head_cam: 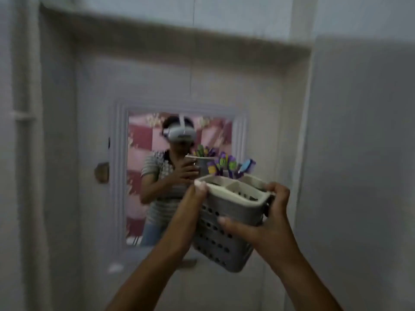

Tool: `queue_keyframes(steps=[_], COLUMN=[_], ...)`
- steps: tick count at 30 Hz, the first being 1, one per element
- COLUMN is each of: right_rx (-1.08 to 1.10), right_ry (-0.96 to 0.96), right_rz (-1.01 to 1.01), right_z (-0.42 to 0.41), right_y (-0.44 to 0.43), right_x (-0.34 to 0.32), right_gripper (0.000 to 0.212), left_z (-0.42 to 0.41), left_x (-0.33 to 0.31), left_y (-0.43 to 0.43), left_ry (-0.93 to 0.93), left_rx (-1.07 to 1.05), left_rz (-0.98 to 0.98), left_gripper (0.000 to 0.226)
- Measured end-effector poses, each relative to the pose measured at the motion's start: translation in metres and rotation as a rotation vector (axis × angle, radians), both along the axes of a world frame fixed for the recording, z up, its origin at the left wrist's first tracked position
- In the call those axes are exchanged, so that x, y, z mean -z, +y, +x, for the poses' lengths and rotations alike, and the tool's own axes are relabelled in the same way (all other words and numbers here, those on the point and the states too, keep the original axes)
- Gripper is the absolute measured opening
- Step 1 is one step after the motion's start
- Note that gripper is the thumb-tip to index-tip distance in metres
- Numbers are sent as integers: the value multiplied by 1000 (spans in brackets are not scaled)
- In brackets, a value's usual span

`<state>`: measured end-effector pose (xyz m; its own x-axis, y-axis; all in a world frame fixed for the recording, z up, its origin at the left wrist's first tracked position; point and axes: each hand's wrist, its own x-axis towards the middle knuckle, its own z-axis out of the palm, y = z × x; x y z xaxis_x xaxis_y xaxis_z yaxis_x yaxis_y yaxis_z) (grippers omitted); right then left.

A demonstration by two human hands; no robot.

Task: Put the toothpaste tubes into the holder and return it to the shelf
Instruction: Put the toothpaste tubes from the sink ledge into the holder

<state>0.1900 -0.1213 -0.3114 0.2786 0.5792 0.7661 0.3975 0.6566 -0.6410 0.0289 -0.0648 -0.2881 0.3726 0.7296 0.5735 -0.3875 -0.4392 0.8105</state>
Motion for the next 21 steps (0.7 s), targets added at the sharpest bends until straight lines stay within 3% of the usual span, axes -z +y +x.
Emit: queue_keyframes(steps=[4, 9, 16, 21], right_rx=[52, 222, 278, 244], right_ry=[73, 101, 160, 125], right_rz=[-212, -424, -641, -631], right_z=[4, -2, -14, -7], right_y=[-10, -34, -57, -46], right_x=[170, 325, 413, 422], right_gripper=[95, 105, 106, 123], left_z=[-39, -110, -144, -135], left_x=[138, 259, 353, 384], left_y=[5, 6, 17, 51], left_ry=[397, 661, 1126, 1337], left_rx=[-81, -264, -502, -677], left_rz=[-227, -356, -371, -130], left_gripper=[24, 20, 18, 32])
